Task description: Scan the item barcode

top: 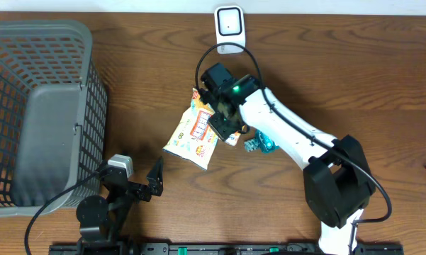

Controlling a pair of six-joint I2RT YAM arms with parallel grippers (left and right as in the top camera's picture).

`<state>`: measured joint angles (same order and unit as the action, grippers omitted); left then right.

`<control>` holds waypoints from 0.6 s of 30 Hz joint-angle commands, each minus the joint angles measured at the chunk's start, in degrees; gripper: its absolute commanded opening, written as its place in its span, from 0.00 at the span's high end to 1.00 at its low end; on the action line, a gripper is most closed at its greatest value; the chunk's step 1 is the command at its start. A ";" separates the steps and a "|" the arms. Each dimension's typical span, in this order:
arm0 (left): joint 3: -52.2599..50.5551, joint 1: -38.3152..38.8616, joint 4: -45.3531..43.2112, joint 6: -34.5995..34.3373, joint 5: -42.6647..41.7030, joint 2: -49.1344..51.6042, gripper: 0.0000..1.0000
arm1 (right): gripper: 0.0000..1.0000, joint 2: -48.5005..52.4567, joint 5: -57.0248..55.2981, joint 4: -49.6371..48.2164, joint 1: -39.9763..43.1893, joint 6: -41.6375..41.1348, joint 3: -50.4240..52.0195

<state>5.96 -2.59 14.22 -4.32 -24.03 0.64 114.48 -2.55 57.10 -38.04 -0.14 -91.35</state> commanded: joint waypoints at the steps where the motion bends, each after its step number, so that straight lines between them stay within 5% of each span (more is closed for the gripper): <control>1: -1.14 -0.24 0.70 -0.50 0.13 -0.04 0.02 | 0.39 0.26 -12.57 -0.11 -0.31 -8.98 0.17; 10: -1.14 -0.24 0.70 -0.50 0.13 -0.04 0.02 | 0.23 0.26 -21.24 -1.55 3.02 -26.49 0.17; 18: -1.14 -0.24 0.70 -0.50 0.13 -0.04 0.02 | 0.18 0.28 0.81 -3.13 13.79 -49.05 0.42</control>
<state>5.96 -2.59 14.20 -4.32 -24.03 0.64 114.48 -11.79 54.96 -28.25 -35.66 -91.33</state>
